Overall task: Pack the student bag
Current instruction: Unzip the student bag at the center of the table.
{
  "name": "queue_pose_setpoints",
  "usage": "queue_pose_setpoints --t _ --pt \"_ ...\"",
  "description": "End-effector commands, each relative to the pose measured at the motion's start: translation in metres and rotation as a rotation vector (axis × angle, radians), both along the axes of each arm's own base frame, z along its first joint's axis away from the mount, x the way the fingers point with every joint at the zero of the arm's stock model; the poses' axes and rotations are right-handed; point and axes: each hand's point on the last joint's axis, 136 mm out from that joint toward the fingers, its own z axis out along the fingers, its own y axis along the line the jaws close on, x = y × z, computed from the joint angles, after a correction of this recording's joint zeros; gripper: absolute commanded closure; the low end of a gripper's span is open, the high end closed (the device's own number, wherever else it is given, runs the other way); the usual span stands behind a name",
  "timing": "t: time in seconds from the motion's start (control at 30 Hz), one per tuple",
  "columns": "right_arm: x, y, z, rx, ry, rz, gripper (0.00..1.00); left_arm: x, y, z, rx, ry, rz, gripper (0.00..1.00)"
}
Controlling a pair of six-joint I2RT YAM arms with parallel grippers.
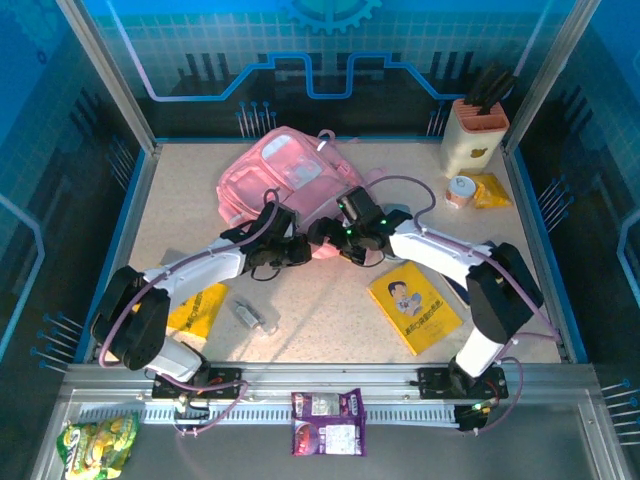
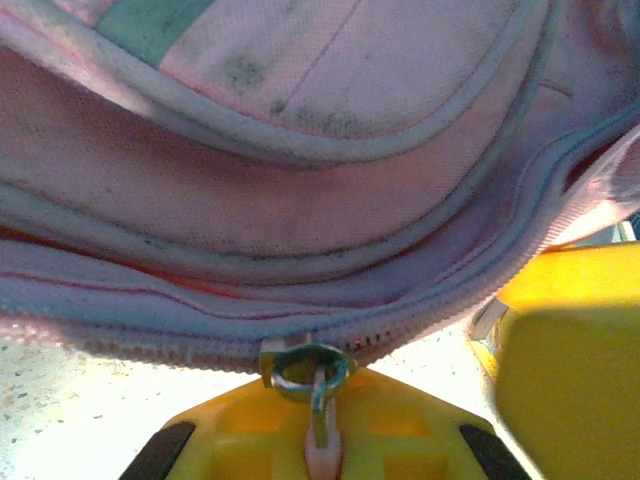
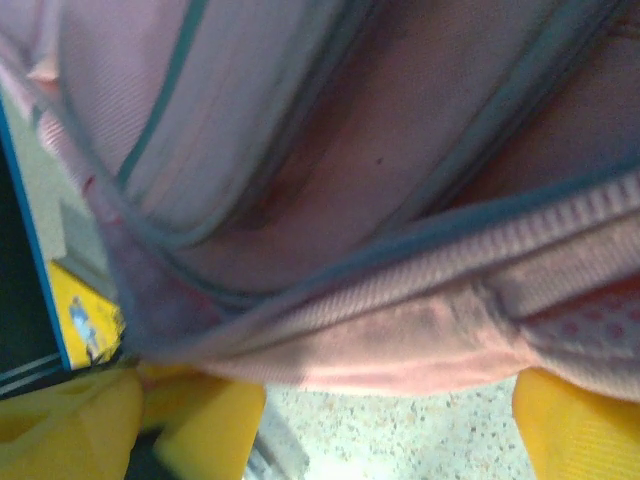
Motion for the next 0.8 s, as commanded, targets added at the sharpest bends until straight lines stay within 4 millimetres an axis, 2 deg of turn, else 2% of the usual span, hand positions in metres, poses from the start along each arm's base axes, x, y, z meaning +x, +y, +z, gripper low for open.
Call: queue_pose_setpoints --t 0.0,0.27,0.43,0.57,0.77 --pt "0.019 0.007 0.004 -0.012 -0.052 -0.043 0.1 0.015 -0.015 0.029 -0.05 -0.08 -0.009 1.0" --pt "0.037 0.001 -0.012 -0.068 -0.053 -0.071 0.25 0.01 -0.018 0.026 -0.042 -0.067 -0.036 1.0" --pt "0.045 -0.007 -0.018 -0.119 -0.07 -0.07 0.4 0.008 -0.013 0.023 -0.014 -0.071 -0.045 1.0" --pt "0.051 -0.018 -0.023 -0.158 -0.103 -0.074 0.59 0.009 -0.004 0.019 0.047 -0.067 -0.046 1.0" --pt "0.066 -0.03 -0.032 -0.169 -0.125 -0.087 0.93 0.014 0.019 0.009 0.111 -0.05 -0.008 1.0"
